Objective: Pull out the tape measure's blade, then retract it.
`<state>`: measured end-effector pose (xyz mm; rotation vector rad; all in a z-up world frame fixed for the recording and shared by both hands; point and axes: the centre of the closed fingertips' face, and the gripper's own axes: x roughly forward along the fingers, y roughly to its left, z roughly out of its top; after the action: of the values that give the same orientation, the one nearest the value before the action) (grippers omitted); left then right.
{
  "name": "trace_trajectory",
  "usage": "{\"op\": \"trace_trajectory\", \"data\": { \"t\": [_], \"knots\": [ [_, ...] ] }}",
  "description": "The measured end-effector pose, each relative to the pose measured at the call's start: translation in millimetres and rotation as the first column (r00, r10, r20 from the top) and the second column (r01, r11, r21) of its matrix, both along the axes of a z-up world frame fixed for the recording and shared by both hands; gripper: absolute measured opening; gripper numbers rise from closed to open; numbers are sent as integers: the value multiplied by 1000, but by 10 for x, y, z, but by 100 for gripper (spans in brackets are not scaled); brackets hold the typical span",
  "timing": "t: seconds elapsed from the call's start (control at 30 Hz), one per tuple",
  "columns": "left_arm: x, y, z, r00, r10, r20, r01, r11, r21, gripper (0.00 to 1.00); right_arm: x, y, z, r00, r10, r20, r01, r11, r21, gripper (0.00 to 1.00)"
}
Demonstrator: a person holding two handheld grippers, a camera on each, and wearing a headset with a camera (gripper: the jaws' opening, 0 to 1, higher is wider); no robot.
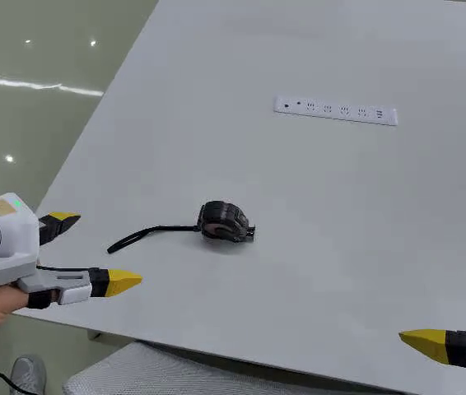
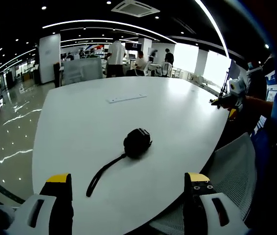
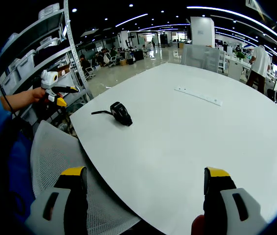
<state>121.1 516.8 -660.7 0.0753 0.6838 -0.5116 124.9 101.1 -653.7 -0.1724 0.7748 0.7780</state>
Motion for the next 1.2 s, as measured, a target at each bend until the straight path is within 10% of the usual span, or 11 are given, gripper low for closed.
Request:
{"op": "trace_trajectory", "data": {
  "t": [1.2],
  "knots": [
    [80, 44, -56, 1000, -25, -14, 26, 999, 21, 99, 27, -46, -48, 1000, 13, -8, -13, 1000, -21, 95]
  ]
}}
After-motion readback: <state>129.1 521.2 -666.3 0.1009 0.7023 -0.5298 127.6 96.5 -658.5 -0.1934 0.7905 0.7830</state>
